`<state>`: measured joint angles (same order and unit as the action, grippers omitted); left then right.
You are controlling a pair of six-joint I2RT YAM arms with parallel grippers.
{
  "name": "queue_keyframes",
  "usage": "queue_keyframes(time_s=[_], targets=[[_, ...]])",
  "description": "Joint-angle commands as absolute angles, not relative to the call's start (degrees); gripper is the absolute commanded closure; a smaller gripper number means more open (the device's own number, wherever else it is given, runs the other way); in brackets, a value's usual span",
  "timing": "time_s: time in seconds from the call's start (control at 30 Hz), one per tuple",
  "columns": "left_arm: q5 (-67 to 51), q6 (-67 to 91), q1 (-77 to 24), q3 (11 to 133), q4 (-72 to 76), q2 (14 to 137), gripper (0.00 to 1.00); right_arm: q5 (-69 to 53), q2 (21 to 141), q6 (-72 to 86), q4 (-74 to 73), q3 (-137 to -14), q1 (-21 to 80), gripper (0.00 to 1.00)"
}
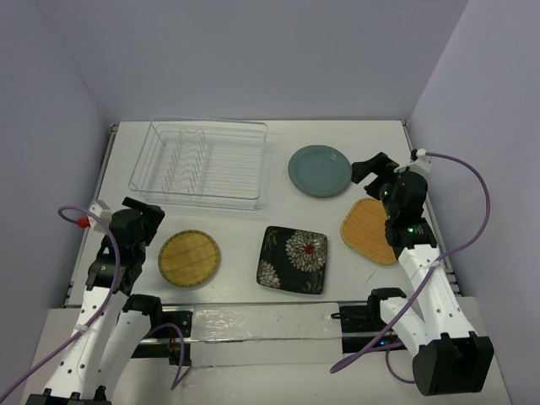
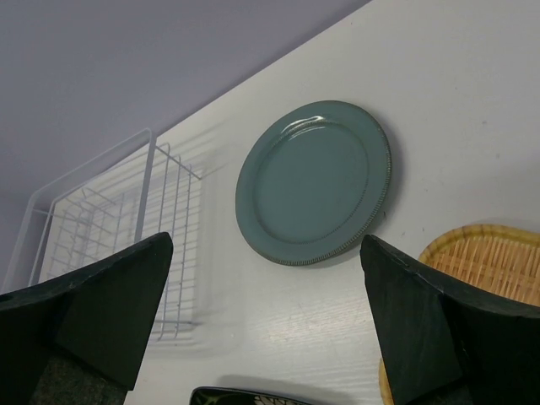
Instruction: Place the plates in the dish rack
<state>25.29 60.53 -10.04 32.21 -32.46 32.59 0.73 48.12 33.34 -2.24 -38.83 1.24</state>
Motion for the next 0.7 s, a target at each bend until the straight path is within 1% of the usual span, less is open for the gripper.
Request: queue_keyframes(time_s=[0.0, 0.37, 0.47, 0.6, 0.67], targets=[[28.1, 61.4, -10.2, 32.4, -30.3, 31.9, 0.01, 2.5, 47.4, 32.4, -1.1, -38.3, 1.2, 0.0], [29.2, 63.4, -10.2, 31.3, -32.6, 32.1, 0.01, -4.5, 47.6, 30.2, -0.3, -38.7, 1.4, 0.0], [28.5, 64.5, -10.1, 30.6, -33.9, 32.2, 0.01, -8.3, 47.8, 27.3, -0.3, -39.2, 3.1, 0.0], [27.9, 68.6, -10.1, 29.0, -38.4, 32.4, 0.01, -8.4, 51.2, 20.6, -0.3, -42.3, 14.2, 0.0], [27.1, 69.4, -10.2, 28.2, -39.3, 32.3, 0.01, -8.7, 53.1, 19.1, -0.3, -44.0, 17.0, 0.0]])
